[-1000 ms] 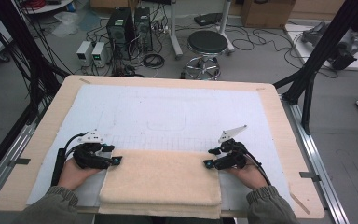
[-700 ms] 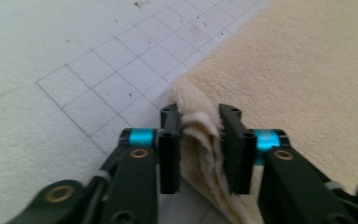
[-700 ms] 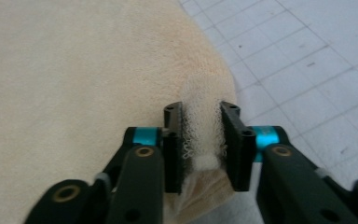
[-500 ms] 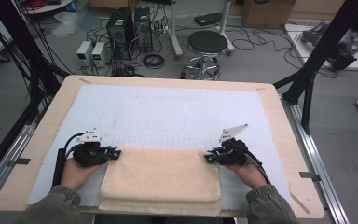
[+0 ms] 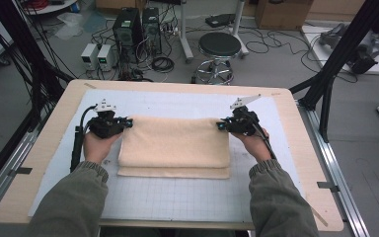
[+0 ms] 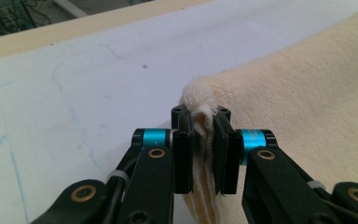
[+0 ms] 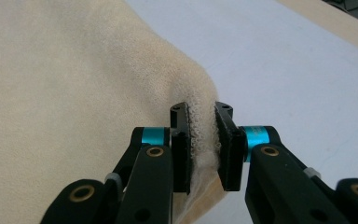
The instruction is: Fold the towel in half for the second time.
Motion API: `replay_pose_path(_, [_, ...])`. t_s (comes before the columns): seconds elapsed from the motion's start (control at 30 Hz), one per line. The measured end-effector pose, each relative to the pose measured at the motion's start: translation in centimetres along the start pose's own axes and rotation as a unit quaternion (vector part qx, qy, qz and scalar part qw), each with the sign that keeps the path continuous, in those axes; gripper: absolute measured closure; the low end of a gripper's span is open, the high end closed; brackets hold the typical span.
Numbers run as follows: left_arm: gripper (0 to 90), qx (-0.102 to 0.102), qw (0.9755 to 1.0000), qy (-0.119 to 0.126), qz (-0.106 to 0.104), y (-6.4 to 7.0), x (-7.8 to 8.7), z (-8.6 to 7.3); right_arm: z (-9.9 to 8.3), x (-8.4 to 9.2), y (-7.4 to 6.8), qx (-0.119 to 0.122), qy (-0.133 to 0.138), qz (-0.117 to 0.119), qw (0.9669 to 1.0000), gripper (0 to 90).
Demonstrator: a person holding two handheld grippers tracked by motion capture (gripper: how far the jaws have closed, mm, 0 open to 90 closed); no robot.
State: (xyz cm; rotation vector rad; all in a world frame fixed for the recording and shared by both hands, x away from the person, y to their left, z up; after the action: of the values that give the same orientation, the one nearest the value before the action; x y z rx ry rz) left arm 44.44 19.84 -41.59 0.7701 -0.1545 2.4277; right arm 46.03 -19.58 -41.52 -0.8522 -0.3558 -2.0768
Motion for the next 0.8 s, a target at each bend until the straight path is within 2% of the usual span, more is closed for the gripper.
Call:
replay_pose_path(0.03, [80.1, 0.003, 1.0, -0.001, 0.001, -0.3, -0.2, 0.2, 0.3, -0.2, 0.3, 0.002, 0.002, -0.004, 1.0, 78.5])
replay_pose_path(0.1, [78.2, -0.008, 0.9999, -0.011, 0.009, -0.5, -0.7, 0.4, 0.7, -0.6, 0.8, -0.005, 0.001, -0.01, 0.9999, 76.3])
replay_pose_path(0.13, [71.8, -0.015, 0.9996, -0.013, 0.02, -0.6, -0.9, 0.4, 0.7, -0.8, 1.0, -0.009, -0.004, -0.016, 0.9998, 69.7])
replay_pose_path(0.17, [63.3, -0.014, 0.9996, -0.018, 0.018, -0.5, -1.0, 0.2, 0.7, -0.9, 1.2, -0.017, -0.003, -0.024, 0.9996, 66.1])
replay_pose_path(0.23, [58.1, -0.014, 0.9996, -0.025, 0.008, -0.6, -0.9, -0.1, 0.6, -0.8, 1.3, -0.032, 0.006, -0.014, 0.9994, 58.6])
replay_pose_path(0.37, [54.6, 0.001, 1.0, -0.01, -0.002, -0.7, 0.1, -0.6, 0.3, -0.4, 1.1, -0.057, 0.019, 0.003, 0.9982, 43.2])
replay_pose_path(0.43, [53.2, -0.001, 0.9999, -0.006, -0.011, -0.6, 0.7, -0.9, 0.1, -0.3, 0.9, -0.073, 0.028, 0.011, 0.9969, 37.7])
replay_pose_path(0.5, [51.7, 0.0, 0.9999, -0.003, -0.014, -0.4, 1.1, -1.3, -0.3, -0.1, 0.5, -0.078, 0.037, 0.011, 0.9962, 34.6])
replay_pose_path(0.7, [41.5, 0.002, 0.9995, -0.004, -0.031, 0.0, 2.1, -2.7, -1.2, 0.3, -0.7, -0.073, 0.043, 0.024, 0.9961, 29.9])
replay_pose_path(0.8, [37.8, 0.0, 0.9991, -0.007, -0.041, 0.4, 2.4, -3.2, -1.3, 0.5, -1.5, -0.053, 0.044, 0.024, 0.9973, 29.3])
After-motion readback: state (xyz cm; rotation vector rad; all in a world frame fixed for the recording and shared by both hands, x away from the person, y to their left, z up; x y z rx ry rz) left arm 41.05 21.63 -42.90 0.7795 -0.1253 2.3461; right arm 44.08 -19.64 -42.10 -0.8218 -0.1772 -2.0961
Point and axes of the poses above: each handheld gripper's, and its own axes: x roughly backward along the jaws, z roughly out of its top, y roughly to its right, the point moved 5 cm from there along -x, roughly forward along the jaws, and after that the axes turned 2 degrees about -y, right-handed, at the moved point
